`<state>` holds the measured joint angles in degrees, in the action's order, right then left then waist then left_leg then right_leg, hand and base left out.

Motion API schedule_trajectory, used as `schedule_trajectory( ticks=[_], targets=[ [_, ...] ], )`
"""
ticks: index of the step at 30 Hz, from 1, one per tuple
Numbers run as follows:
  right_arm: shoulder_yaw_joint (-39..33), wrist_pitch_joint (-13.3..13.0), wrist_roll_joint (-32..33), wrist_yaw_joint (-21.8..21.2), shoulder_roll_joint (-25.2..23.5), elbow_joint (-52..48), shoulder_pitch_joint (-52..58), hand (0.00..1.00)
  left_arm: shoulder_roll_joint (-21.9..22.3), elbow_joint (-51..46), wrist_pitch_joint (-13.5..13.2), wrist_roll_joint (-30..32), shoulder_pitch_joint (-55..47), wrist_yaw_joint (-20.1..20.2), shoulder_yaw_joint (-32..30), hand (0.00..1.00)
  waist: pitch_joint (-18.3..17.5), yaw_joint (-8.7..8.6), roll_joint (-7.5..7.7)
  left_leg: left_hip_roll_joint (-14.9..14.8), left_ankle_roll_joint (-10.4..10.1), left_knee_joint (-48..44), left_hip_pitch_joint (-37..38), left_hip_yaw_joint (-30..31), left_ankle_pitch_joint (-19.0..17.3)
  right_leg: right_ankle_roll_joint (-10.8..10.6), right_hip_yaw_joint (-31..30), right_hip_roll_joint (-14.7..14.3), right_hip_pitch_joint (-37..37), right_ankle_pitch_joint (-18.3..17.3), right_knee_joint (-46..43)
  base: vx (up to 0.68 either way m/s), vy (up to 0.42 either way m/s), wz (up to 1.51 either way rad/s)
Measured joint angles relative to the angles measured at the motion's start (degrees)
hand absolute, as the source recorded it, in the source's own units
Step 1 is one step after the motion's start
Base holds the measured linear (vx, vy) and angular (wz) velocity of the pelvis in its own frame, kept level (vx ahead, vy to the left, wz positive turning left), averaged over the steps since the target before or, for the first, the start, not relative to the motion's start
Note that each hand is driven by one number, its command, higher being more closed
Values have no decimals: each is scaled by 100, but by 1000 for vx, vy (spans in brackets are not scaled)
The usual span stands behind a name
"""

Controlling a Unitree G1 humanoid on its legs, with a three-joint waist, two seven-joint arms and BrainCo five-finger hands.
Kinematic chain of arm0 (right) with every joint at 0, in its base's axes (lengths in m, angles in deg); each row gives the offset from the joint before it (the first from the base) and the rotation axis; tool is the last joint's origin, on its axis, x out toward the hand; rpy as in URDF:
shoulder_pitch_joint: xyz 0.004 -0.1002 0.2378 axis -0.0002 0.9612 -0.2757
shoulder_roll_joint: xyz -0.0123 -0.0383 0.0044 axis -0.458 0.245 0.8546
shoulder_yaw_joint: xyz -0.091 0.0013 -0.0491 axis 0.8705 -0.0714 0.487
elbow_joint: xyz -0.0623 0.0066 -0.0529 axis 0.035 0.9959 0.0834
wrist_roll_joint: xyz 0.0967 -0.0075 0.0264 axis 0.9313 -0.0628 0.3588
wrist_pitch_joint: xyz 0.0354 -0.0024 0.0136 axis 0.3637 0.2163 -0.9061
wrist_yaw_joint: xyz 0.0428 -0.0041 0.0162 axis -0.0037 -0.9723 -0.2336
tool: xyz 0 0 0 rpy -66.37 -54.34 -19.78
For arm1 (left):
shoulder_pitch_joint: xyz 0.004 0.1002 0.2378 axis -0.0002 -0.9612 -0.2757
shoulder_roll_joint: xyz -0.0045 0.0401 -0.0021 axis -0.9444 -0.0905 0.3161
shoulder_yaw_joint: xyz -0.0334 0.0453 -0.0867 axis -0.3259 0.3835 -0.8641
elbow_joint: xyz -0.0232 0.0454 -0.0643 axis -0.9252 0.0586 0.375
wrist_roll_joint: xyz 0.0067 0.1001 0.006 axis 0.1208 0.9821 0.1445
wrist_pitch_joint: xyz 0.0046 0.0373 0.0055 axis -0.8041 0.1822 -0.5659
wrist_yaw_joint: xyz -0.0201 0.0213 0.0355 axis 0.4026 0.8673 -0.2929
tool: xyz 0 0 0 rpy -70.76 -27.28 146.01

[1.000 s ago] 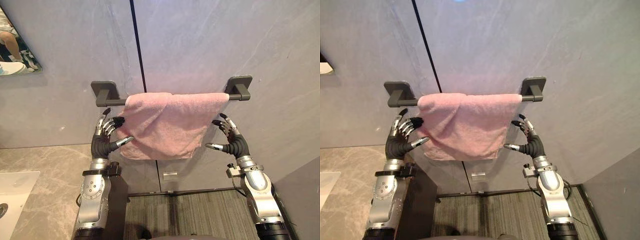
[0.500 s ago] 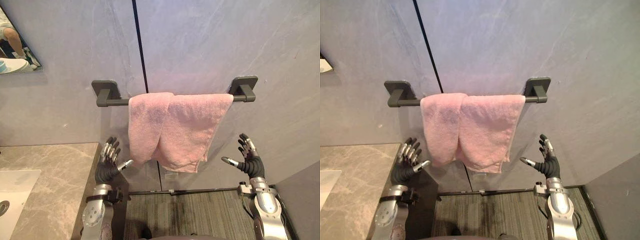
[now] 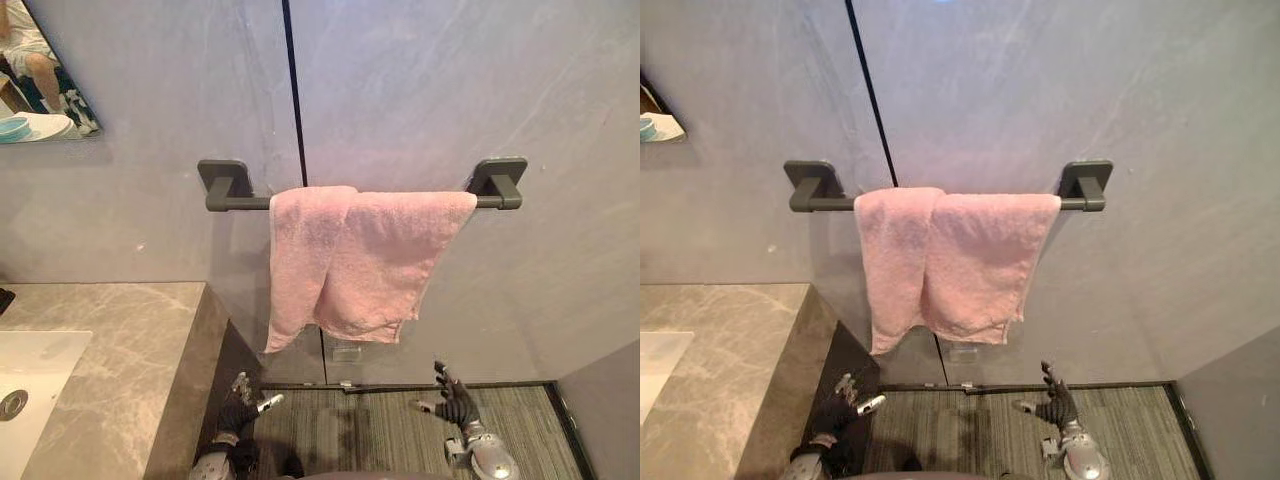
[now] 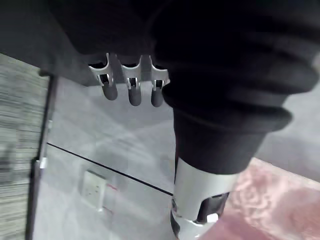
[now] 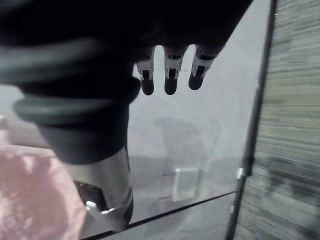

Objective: Organize washtable

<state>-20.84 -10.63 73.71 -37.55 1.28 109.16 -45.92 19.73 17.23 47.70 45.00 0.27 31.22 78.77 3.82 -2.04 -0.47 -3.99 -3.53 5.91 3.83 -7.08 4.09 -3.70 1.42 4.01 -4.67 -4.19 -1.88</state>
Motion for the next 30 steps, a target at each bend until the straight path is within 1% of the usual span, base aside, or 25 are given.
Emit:
schedule_trajectory(
  ticks=[2, 3, 4, 6, 10, 12, 15, 19, 27, 30],
  targets=[
    [-1, 71, -11, 42, -12, 345, -49, 0, -4, 345, 40, 89, 52, -72, -1, 0, -1, 1, 3, -3, 3, 0, 10, -19, 1, 1, -18, -2, -1, -1, 0, 0, 0, -5],
    [-7, 85, -57, 79, -10, 643, -96, 0, -7, 661, 85, 166, 156, -145, -3, 0, -1, 2, 3, -3, 4, 0, 17, -24, 1, 2, -24, -4, -4, -1, 0, 0, 0, -4],
    [-7, 87, -69, 79, -8, 752, -114, 0, -11, 775, 106, 179, 199, -155, -3, 0, 0, 1, 4, -4, 4, 0, 20, -26, 1, 2, -26, -5, -5, -1, 0, 0, 0, -4],
    [-7, 125, -107, 82, -14, 1188, -185, 0, -22, 1245, 135, 418, 373, -272, -2, 0, 3, 3, 10, -10, -1, 0, 48, -65, -3, 3, -64, -13, -12, 0, -2, 0, 0, -7],
    [-110, 193, -37, 105, -3, 1611, -309, 0, -49, 1639, 163, 625, 481, -350, -3, 0, 12, -10, 25, -13, -2, 0, 92, -122, -16, 3, -130, -17, -14, 0, -8, -10, 1, -9],
    [-135, 228, 162, 123, 0, 1823, -377, 0, -60, 1868, 169, 685, 564, -384, -5, 0, 13, -6, 47, -12, -26, 0, 99, -132, -35, 3, -142, -16, -14, 0, -7, -9, 1, -2],
    [-265, 283, 357, 188, -14, 1993, -410, 0, -79, 2097, 178, 824, 661, -391, -31, 0, 14, 5, 53, -10, -29, 0, 107, -147, -45, 2, -158, -14, -13, 0, -8, 0, 0, 0],
    [-356, 300, 411, 245, -6, 2206, -441, 0, -88, 2197, 175, 850, 699, -402, -77, 0, 16, 3, 49, -10, -29, 0, 112, -162, -55, 2, -170, -15, -15, -1, -9, 0, 0, 0],
    [-409, 310, 406, 318, 2, 2424, -500, 0, -91, 2387, 168, 1064, 830, -501, -98, 0, 19, 9, 49, -8, -19, 1, 128, -186, -80, -2, -192, -14, -17, -25, -28, 0, 0, 0],
    [-405, 311, 353, 321, 12, 2515, -567, 0, -86, 2455, 169, 1065, 892, -505, -102, 0, 54, 59, 69, -9, -35, 1, 188, -264, -137, -6, -276, -16, 8, -103, -135, 9, 0, -11]
  ],
)
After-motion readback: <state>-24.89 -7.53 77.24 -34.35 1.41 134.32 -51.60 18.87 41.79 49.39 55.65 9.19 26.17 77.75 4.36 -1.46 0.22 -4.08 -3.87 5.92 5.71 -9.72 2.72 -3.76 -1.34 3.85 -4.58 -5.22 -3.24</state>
